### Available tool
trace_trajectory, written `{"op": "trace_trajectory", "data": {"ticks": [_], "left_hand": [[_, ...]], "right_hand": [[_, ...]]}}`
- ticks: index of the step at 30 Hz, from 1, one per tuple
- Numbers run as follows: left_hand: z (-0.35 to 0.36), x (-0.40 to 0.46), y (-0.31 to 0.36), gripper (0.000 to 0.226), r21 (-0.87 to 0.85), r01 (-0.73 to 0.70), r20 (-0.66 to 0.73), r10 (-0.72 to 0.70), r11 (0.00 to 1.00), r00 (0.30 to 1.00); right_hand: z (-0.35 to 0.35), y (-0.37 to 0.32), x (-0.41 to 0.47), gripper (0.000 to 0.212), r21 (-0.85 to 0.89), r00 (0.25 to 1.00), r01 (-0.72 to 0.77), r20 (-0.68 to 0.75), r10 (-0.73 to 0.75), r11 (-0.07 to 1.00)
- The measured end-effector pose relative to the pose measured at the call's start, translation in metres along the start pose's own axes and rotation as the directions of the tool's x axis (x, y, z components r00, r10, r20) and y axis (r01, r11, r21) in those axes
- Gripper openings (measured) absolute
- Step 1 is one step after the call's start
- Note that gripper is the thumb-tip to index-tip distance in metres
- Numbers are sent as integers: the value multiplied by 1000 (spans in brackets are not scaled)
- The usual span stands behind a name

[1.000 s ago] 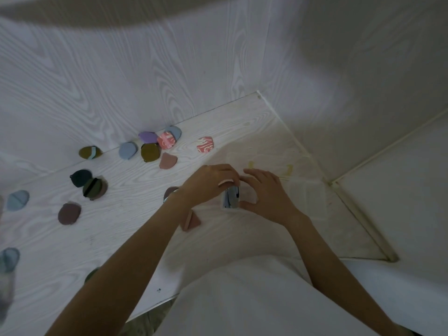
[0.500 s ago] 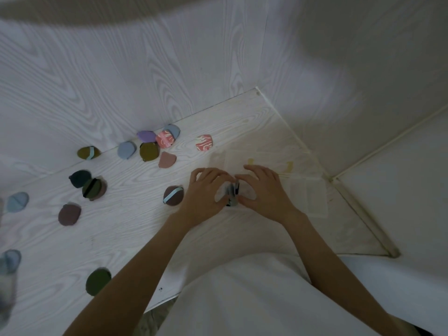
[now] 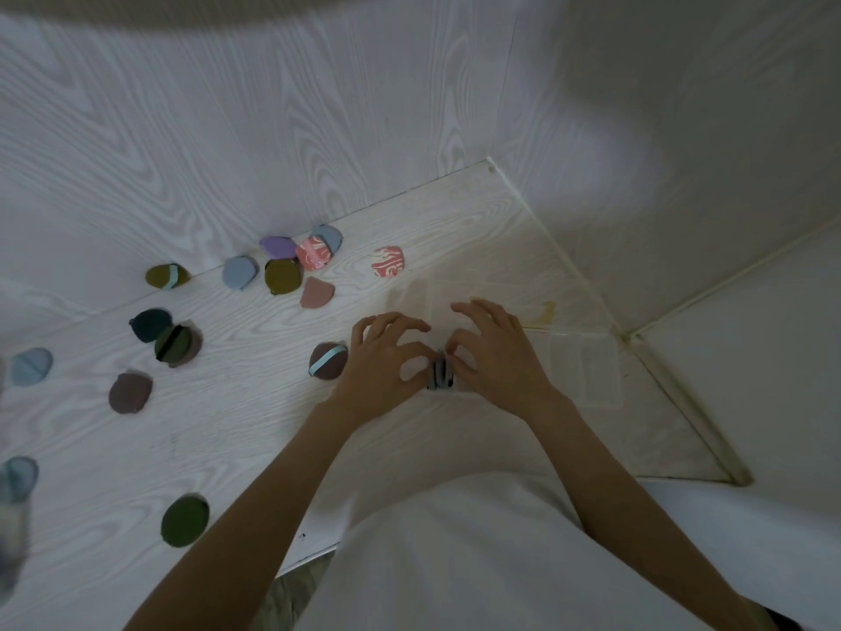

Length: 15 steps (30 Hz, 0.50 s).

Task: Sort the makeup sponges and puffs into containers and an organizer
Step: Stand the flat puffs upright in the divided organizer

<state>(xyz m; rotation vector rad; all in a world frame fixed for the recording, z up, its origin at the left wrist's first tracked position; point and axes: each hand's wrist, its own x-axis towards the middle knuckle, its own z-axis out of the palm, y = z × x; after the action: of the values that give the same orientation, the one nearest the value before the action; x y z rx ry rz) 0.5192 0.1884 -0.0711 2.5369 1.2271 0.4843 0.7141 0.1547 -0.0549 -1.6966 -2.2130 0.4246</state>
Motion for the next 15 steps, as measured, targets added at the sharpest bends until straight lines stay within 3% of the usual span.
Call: {"op": "trace_trajectory", "data": {"ticks": [4, 8, 11, 15], "left_hand": [[5, -7, -2, 38, -79, 132, -31, -134, 988, 990], [13, -11, -4, 43, -148, 173, 12, -173, 974, 985], [5, -12, 0, 34, -272, 216, -29, -232, 938, 972], [-14, -3, -16, 23, -432, 370, -75, -442, 822, 894]], "right_hand": [[2, 1, -1, 13, -75, 999, 49, 25, -47, 996], [7, -5, 3, 6, -122, 999, 37, 8, -37, 992], [9, -6, 7, 8, -66, 998, -68, 11, 68, 996], [2, -4, 16, 15, 104, 993, -115, 40, 112, 988]]}}
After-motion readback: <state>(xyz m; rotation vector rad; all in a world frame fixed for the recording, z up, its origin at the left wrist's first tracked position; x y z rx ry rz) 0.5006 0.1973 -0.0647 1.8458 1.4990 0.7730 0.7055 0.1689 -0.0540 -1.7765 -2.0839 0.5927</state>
